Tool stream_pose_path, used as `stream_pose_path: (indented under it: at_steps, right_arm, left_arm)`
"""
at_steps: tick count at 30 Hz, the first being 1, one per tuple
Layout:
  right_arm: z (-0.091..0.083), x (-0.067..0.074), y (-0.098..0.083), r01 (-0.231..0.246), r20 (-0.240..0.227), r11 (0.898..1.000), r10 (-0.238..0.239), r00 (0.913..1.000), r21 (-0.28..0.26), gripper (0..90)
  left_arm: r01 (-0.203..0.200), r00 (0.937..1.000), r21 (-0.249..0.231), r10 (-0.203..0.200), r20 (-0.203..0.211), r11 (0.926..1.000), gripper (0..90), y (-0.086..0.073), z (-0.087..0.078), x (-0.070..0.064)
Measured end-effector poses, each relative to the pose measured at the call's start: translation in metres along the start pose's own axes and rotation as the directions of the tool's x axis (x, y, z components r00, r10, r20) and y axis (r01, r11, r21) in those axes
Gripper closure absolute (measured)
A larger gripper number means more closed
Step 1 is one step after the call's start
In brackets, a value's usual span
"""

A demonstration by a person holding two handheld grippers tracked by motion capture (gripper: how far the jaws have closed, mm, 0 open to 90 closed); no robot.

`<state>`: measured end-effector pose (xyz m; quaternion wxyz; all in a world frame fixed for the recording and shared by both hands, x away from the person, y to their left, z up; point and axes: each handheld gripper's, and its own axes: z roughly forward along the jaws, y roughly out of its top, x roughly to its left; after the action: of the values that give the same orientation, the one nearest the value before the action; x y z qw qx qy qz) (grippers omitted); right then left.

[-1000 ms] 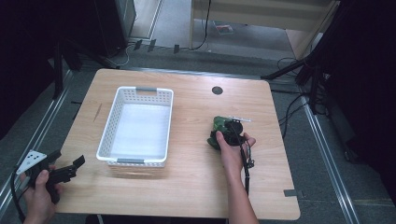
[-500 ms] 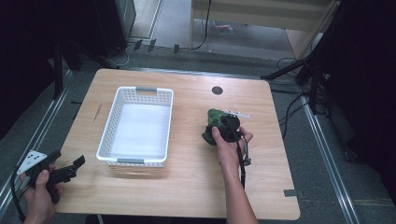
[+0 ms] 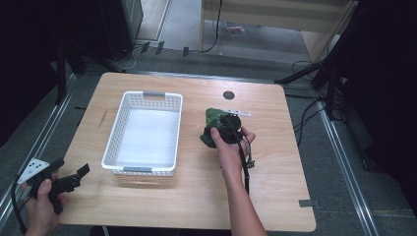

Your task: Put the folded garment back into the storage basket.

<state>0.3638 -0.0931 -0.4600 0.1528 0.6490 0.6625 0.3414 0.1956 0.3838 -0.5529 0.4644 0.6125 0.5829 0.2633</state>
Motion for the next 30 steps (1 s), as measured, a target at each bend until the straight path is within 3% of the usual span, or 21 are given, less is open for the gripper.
stream_pose_path:
  at_steps: [10, 30]
  right_arm:
    - [-0.008, 0.021, 0.01, 0.022, 0.005, 1.0, -0.022, 0.9998, -0.009, 22.3]
    - [-0.006, 0.064, 0.02, 0.07, -0.03, 0.997, -0.071, 0.9971, -0.022, 21.5]
  left_arm:
    - [-0.002, 1.0, 0.001, 0.002, 0.01, 1.0, 0.0, 0.0, 0.001, -0.001]
    - [-0.01, 0.9999, -0.002, 0.01, 0.005, 0.9999, 0.0, 0.0, 0.001, -0.002]
